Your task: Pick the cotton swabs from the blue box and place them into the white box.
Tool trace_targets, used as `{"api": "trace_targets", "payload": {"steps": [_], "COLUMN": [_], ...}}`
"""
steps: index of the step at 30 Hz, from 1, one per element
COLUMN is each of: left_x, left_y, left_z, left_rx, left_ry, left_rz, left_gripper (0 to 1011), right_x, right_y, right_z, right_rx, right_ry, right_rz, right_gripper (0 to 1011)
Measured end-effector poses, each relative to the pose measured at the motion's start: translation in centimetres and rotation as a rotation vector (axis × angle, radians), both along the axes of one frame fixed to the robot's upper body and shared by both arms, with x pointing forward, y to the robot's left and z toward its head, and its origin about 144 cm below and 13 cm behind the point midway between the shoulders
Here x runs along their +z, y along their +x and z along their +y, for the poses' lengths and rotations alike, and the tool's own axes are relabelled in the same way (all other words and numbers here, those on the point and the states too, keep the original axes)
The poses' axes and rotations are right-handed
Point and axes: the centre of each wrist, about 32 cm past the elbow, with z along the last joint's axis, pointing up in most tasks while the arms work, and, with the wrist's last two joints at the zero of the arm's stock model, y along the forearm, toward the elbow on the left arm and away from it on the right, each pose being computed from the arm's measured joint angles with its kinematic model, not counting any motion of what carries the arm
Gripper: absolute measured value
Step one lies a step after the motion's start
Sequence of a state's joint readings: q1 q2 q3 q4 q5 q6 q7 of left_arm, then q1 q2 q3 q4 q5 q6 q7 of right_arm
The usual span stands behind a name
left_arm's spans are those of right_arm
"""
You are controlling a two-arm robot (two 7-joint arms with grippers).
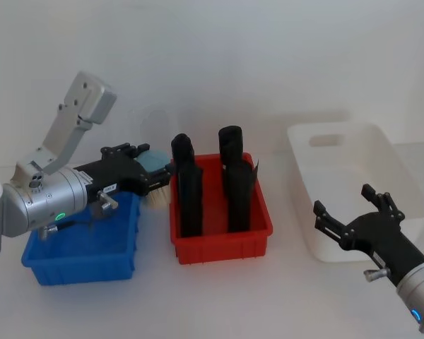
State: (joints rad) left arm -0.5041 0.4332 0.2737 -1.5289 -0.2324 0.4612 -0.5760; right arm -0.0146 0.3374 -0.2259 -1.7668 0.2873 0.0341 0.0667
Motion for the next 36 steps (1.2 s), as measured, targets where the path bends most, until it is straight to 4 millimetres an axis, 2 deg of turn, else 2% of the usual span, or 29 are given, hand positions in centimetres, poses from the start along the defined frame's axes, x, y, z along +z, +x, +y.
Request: {"api": "trace_targets", "payload": {"steps": [22, 36], "left_x": [1.0, 1.2], "left_y": [0.1, 0.1], "left_z": [-0.5, -0.6], "left_rx": [-0.073, -0.083], "left_ry": [-0.01, -0.012], "left_rz": [0.001, 0.002], "left_gripper": [670, 670], "right_x": [0.0, 0.0], "right_y": [0.1, 1.4], "right_z": [0.2, 2.1], "right_rx": [0.013, 0.139], "right_ry": [-0.005, -0.057], "right_rz": [-0.005, -0.045], "right_gripper": [1001, 1001]}}
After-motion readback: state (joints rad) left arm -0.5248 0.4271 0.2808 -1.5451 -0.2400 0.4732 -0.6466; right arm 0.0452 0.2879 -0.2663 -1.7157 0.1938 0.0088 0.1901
